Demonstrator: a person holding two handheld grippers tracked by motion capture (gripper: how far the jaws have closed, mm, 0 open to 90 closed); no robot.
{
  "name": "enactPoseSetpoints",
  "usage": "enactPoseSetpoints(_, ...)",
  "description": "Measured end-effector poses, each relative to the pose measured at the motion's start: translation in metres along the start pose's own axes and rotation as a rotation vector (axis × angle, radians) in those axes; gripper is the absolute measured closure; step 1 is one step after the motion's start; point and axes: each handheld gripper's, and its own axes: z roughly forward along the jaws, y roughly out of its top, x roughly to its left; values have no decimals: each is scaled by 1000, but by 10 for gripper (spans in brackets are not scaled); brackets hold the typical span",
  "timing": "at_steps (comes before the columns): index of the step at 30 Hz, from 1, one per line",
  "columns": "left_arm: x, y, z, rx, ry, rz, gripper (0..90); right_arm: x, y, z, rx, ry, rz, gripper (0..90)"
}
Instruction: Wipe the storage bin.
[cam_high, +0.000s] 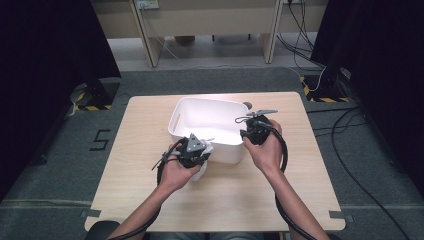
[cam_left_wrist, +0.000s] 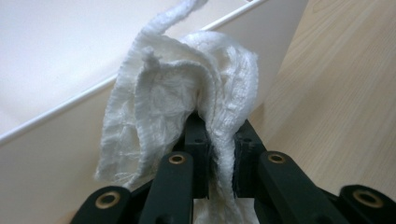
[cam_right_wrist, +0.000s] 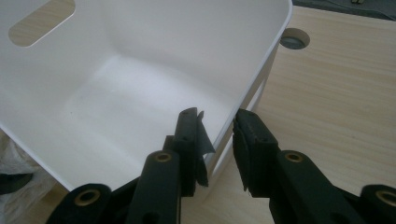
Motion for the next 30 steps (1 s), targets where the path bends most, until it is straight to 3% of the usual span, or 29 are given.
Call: enactPoseSetpoints(30,-3,-3,4,-10,8,6,798,-1,0,0,-2,8,10,713)
